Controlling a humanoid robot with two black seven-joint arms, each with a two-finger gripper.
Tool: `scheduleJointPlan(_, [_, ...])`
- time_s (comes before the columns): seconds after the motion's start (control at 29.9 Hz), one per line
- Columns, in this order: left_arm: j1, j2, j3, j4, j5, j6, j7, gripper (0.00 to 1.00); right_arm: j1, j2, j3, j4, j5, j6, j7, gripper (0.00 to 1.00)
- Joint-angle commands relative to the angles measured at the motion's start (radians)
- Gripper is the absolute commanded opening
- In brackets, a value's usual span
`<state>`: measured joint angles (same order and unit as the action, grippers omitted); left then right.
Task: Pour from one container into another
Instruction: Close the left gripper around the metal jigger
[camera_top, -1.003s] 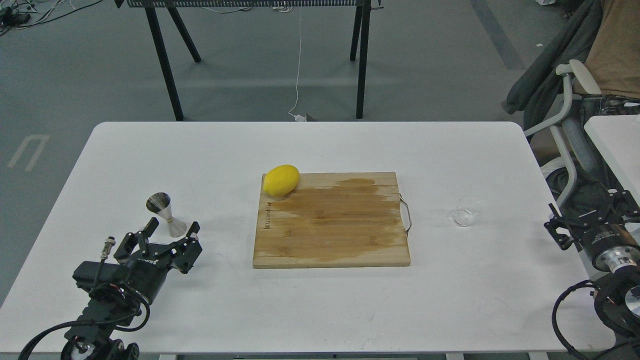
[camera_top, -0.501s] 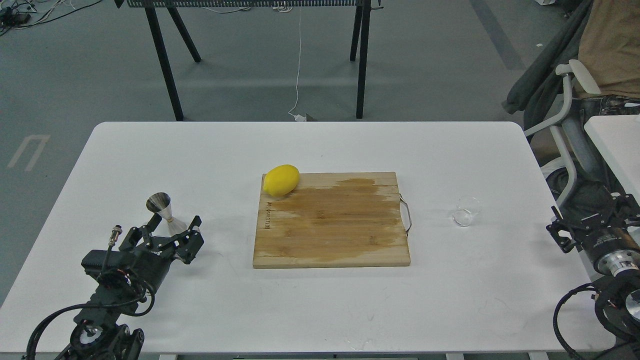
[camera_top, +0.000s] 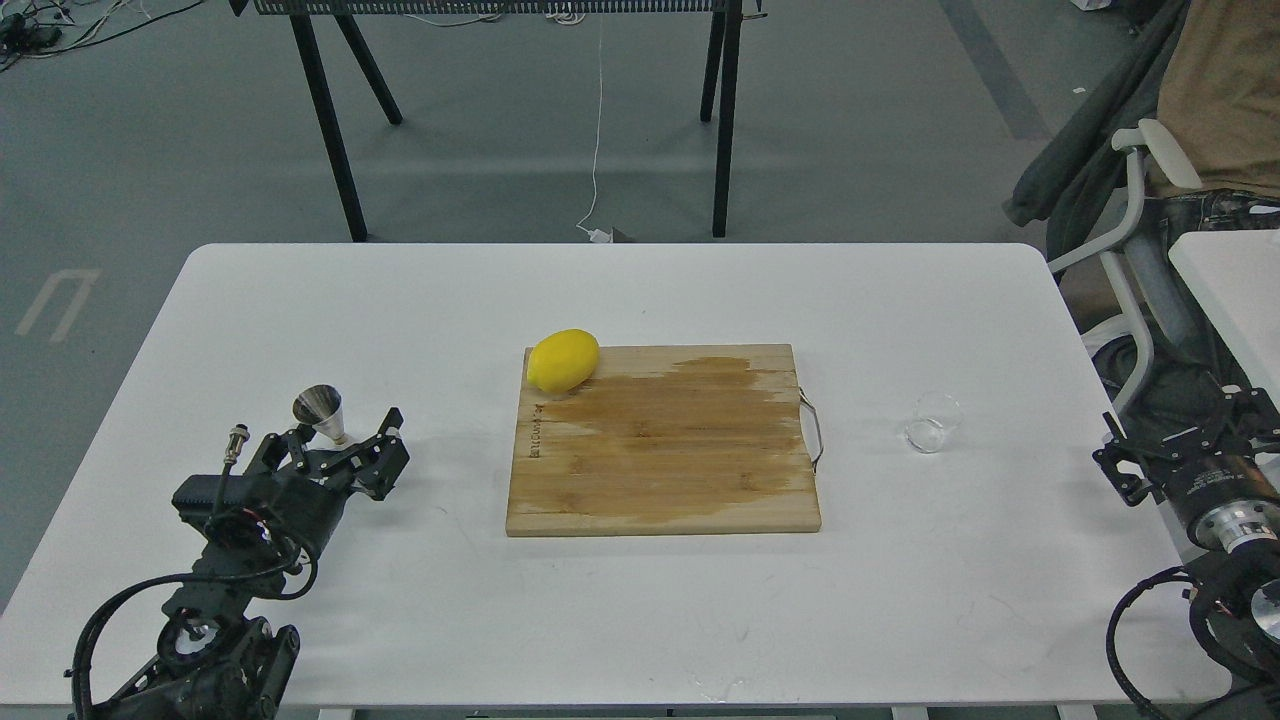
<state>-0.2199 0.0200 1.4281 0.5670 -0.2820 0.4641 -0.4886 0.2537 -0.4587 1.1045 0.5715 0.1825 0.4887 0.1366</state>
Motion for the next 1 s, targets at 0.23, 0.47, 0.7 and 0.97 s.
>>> scheduleJointPlan(0.23, [-0.045,-0.003,-0.092,-0.104,0.116,0.025,0.000,0.84,-0.005,0.000,0.001,-0.001,0.000,0.000,0.000,1.00])
scheduleJointPlan(0.47, [-0.049,-0.002,-0.104,-0.104,0.135,0.025,0.000,0.64,-0.005,0.000,0.001,-0.001,-0.001,0.000,0.001,1.00])
scheduleJointPlan(0.7, [-0.049,-0.002,-0.104,-0.104,0.136,0.025,0.000,0.44,-0.005,0.000,0.001,-0.001,-0.001,0.000,0.001,1.00])
scheduleJointPlan(0.97, [-0.055,-0.002,-0.107,-0.104,0.136,0.025,0.000,0.16,-0.005,0.000,0.001,-0.001,-0.001,0.000,0.001,1.00])
